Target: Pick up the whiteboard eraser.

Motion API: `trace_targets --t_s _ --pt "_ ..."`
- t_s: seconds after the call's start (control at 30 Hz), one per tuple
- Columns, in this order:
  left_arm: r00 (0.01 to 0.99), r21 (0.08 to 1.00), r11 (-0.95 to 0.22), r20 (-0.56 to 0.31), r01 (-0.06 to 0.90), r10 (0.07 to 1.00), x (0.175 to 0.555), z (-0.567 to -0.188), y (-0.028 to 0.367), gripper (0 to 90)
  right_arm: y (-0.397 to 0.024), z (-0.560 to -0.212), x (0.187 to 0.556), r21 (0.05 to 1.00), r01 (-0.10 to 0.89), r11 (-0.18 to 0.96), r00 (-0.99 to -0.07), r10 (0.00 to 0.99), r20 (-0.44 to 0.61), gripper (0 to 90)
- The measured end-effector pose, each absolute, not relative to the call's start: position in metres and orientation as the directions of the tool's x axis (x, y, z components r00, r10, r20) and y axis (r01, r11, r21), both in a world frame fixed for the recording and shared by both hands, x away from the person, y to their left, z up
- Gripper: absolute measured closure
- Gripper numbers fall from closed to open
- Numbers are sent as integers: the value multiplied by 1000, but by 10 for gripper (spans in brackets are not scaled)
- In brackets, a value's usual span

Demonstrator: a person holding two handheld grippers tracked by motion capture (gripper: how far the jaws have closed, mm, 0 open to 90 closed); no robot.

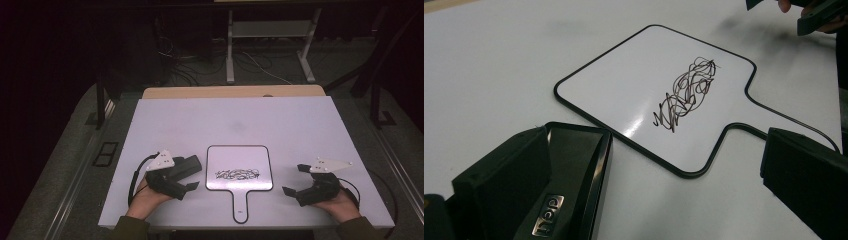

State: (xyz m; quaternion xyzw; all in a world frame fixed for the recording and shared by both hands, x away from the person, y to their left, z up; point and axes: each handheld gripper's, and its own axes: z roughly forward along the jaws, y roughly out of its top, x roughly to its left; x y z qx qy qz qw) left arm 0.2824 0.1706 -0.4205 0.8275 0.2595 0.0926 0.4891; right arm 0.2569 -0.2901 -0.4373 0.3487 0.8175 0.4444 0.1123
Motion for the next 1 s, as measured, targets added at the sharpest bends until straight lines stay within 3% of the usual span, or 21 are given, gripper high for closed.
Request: trace_targets --t_s 1.0 --pt "846 856 -405 -69 322 528 292 -407 170 0 -294 -436 254 823 459 335 -730 670 135 0"
